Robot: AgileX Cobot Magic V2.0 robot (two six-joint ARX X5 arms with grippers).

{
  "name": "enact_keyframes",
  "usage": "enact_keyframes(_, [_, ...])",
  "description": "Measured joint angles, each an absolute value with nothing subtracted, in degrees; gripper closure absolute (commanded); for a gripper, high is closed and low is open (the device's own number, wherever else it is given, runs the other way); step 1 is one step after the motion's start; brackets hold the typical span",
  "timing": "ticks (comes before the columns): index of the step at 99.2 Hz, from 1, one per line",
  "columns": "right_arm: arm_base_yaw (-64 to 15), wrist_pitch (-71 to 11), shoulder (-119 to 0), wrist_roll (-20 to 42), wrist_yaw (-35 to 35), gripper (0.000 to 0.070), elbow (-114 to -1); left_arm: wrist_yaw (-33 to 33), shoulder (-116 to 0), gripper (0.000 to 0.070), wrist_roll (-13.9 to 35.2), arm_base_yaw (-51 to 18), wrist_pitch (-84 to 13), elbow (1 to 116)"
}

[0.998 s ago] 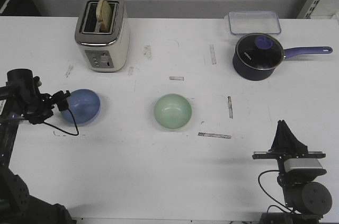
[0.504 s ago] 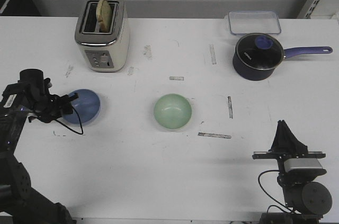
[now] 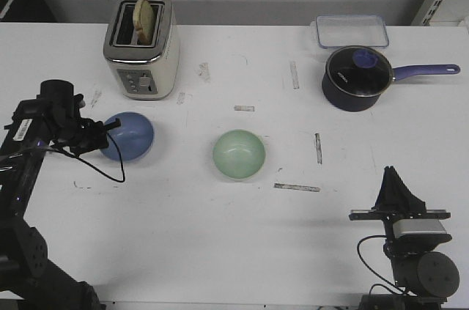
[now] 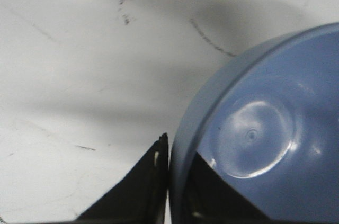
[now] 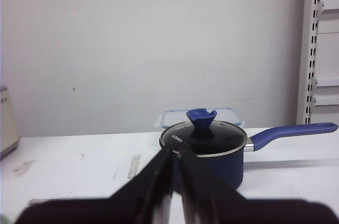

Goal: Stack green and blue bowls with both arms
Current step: 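Carry the blue bowl with the left gripper onto the green bowl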

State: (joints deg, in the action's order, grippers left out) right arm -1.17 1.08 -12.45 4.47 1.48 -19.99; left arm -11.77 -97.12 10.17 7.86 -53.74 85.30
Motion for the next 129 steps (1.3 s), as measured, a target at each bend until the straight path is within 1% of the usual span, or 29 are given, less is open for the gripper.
enact_keyframes(19, [-1.2, 1.1, -12.4, 4.5, 1.5, 0.0691, -20.0, -11.8, -97.1, 0.0699, 13.9, 0.6, -54.4, 90.9])
enact_keyframes(30, [-1.2, 1.1, -12.4, 4.5, 1.5, 0.0691, -20.0, -12.1, -97.1, 0.0699, 16.3, -5.0, -52.2, 92.3])
enact_keyframes(41, [-1.2, 1.1, -12.4, 4.5, 1.5, 0.0691, -20.0, -15.7, -97.5, 0.0699, 18.8, -10.8, -48.5, 92.4])
enact_keyframes(51, [-1.2, 1.1, -12.4, 4.5, 1.5, 0.0691, -20.0, -19.4, -98.3, 0.0699, 19.6, -15.6, -44.9, 92.4])
enact_keyframes(62, [-1.2, 1.1, -12.4, 4.5, 1.5, 0.0691, -20.0, -20.6, -99.0, 0.0699, 20.0, -20.1, -42.8, 92.4])
enact_keyframes(84, [-1.2, 1.1, -12.4, 4.5, 1.5, 0.0691, -20.0, -20.8, -101.4, 0.0697, 20.3, -25.5, -39.8, 92.4])
enact_keyframes(102, [-1.2, 1.1, -12.4, 4.5, 1.5, 0.0691, -20.0, -20.8, -104.4, 0.0694, 20.3, -27.5, -39.4, 92.3])
enact_keyframes(110, [-1.2, 1.1, -12.4, 4.5, 1.5, 0.0691, -20.0, -20.8, -104.9, 0.0672, 20.3, -27.4, -39.4, 92.3])
enact_keyframes(123, [-1.2, 1.1, -12.4, 4.5, 1.5, 0.0691, -20.0, -20.8, -104.9, 0.0529, 20.4, -27.4, -39.3, 92.3])
enact_keyframes(129, [-1.2, 1.1, -12.4, 4.5, 1.5, 0.0691, -20.0, -20.8, -104.9, 0.049, 20.5, -27.4, -39.2, 92.3])
